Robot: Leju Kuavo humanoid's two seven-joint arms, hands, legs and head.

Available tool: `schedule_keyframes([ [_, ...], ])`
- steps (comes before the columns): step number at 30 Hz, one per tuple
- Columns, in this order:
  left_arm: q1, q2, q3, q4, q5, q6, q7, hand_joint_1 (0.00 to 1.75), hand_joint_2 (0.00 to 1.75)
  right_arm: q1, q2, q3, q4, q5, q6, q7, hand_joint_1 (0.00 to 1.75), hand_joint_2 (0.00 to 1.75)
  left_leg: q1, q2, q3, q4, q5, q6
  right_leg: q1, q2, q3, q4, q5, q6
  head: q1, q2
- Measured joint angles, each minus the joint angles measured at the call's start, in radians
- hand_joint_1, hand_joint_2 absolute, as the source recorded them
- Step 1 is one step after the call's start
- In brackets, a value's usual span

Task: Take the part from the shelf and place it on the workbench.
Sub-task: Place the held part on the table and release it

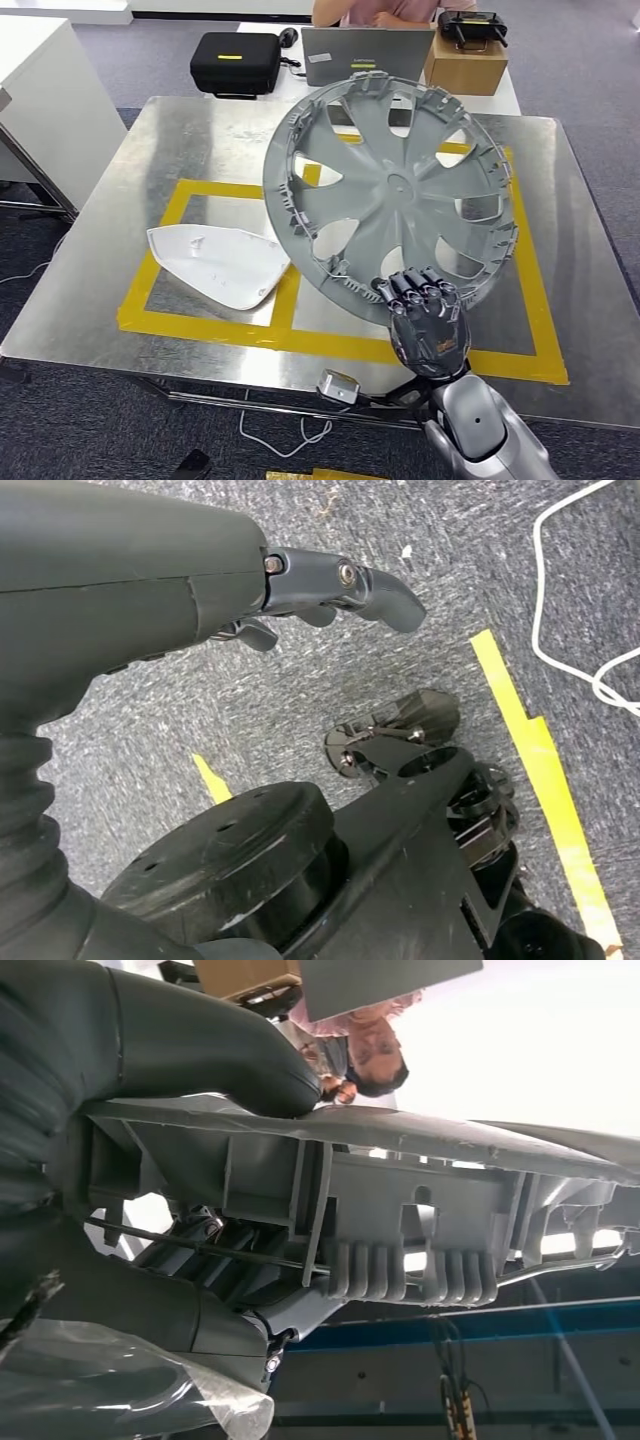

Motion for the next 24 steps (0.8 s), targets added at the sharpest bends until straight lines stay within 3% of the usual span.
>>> schedule_keyframes([
  [24,0.01,0.016,0.032,0.007,0.014,0.0,0.0,0.0,1.75,0.019,0.0,-0.096,0.092,0.0,0.058,0.04,1.75,1.75,0.0,0.0,0.0,0.0,0.0,0.0,0.0,0.0,0.0,0.0,0.0,0.0,0.0,0.0],
])
